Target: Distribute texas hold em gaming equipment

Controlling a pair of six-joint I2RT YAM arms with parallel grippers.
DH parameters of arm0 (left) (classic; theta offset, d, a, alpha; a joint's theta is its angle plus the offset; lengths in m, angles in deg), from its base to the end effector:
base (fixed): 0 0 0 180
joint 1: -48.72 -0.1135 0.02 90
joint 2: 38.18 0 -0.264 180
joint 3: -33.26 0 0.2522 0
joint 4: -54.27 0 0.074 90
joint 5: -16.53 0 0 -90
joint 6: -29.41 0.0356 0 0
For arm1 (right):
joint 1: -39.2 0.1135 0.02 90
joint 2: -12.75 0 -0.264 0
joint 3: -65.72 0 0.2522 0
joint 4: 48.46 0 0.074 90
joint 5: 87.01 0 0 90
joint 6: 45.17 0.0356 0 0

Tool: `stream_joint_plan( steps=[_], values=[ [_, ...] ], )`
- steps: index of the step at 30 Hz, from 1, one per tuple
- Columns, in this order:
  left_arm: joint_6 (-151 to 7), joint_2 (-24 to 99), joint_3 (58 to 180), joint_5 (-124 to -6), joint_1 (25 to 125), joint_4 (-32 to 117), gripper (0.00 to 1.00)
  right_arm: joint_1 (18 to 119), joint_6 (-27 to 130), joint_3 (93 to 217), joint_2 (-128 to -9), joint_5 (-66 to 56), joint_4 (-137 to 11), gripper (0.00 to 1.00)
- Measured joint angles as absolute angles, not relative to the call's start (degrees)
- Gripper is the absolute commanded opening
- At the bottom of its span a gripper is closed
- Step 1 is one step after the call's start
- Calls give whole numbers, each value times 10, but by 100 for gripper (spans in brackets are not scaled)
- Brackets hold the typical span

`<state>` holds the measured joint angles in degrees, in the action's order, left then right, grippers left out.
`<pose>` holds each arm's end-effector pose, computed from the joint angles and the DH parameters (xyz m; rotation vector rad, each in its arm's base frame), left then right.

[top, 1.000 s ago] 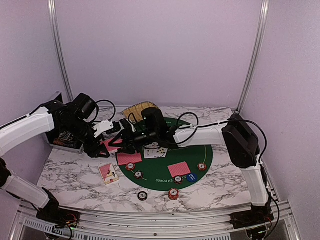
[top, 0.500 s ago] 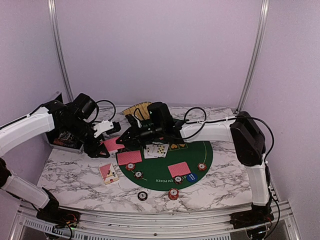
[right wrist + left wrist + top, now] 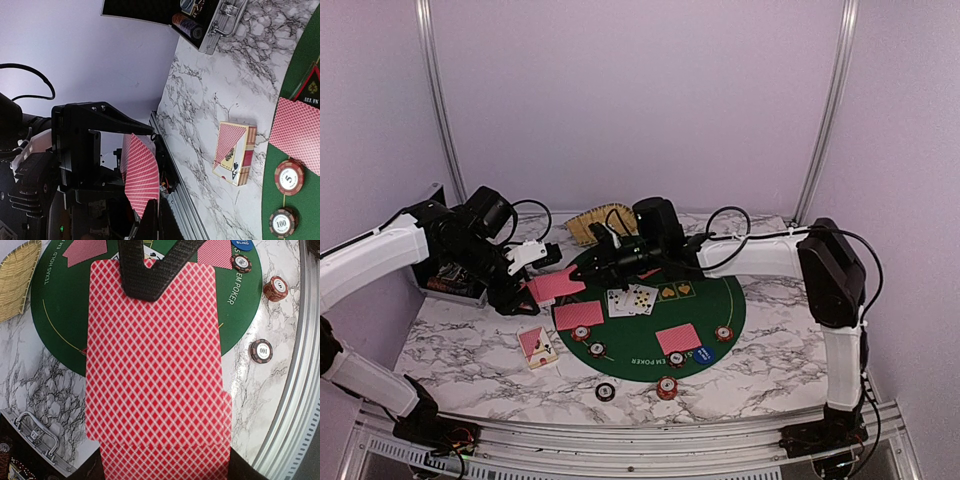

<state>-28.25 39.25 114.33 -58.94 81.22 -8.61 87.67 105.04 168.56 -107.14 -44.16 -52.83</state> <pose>0.2227 -0.1524 0.2940 1.4634 2.1350 -0.3308 0.3014 0.3797 0.2326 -0.4516 2.3896 1.8843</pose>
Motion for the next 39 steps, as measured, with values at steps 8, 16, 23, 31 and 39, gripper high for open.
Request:
stream_joint_plan(
  steps=[8, 16, 23, 31, 39],
  values=[
    [-282, 392, 1143, -590, 812, -86, 0, 840, 1037, 1635, -1038, -444, -541, 0],
    [-282, 388, 1143, -590, 812, -86, 0, 757, 987, 1563, -989, -440, -581, 0],
    [-282, 388, 1143, -590, 812, -86, 0, 696, 915, 1553, -990, -416, -651, 0],
    [-282, 388, 1143, -590, 812, -86, 0, 661, 847, 1561, -1023, -388, -710, 0],
    [-282, 388, 1143, -590, 812, -86, 0, 659, 801, 1605, -1081, -356, -763, 0]
  ],
)
